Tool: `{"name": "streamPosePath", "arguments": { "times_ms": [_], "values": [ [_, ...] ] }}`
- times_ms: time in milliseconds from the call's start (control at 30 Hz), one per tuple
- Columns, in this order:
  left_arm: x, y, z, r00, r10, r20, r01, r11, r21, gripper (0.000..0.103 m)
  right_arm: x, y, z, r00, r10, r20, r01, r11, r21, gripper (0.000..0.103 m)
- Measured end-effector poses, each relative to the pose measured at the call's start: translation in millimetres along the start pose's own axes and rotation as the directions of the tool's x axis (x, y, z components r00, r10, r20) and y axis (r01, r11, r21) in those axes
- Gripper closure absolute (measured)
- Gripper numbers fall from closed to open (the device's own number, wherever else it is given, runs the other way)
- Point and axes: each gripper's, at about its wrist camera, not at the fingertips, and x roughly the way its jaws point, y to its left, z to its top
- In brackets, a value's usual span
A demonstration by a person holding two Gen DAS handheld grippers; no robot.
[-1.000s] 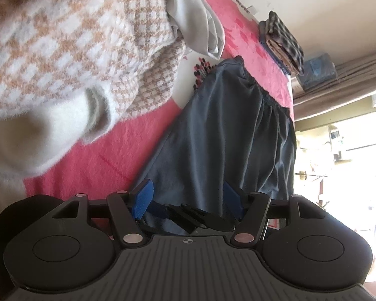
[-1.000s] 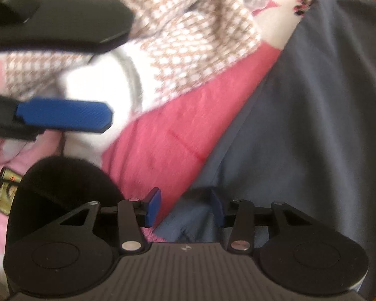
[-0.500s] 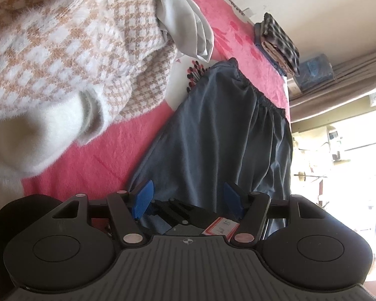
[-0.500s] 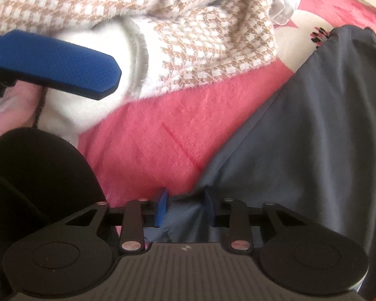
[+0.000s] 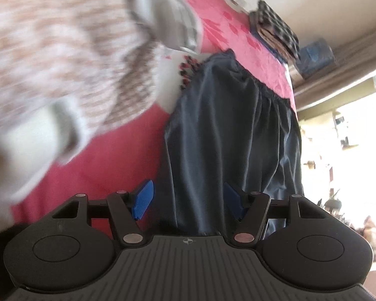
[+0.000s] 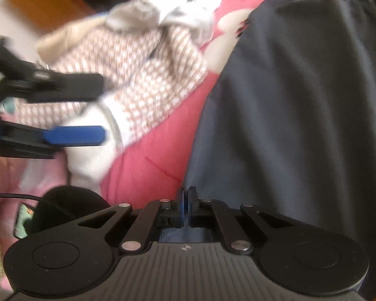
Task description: Fold clothes
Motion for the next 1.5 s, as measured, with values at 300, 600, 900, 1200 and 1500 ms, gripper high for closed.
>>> {"name": "streamPosePath", "arguments": {
  "times_ms": [300, 600, 900, 1200, 1500],
  "values": [
    [93, -63, 60, 0.994, 0.067, 0.084, -0.080, 0.984, 0.162, 0.040, -59, -31, -6, 0.986, 0.110, 0.127, -0.127, 0.984, 0.128, 0.101],
    [191, -122, 154, 0.965, 0.200, 0.172, -0.239, 0.937, 0.253, 0.040, -83, -50, -1, 0.956, 0.229, 0.186, -0.266, 0.942, 0.206, 0.101],
    [253, -135, 178, 0.953, 0.286, 0.099, -0.303, 0.887, 0.349, 0.070, -93, -57, 5, 0.934, 0.270, 0.235, -0.325, 0.915, 0.239, 0.101],
    [219, -161, 183, 0.989, 0.145, 0.041, -0.150, 0.968, 0.201, 0.098, -130, -83, -4, 0.920, 0.188, 0.344, -0.291, 0.916, 0.277, 0.101],
    [216, -248, 171, 1.000, -0.015, 0.003, 0.014, 0.978, 0.210, 0.103, -208, -140, -28, 0.845, -0.019, 0.534, -0.215, 0.904, 0.371, 0.101]
  ]
}}
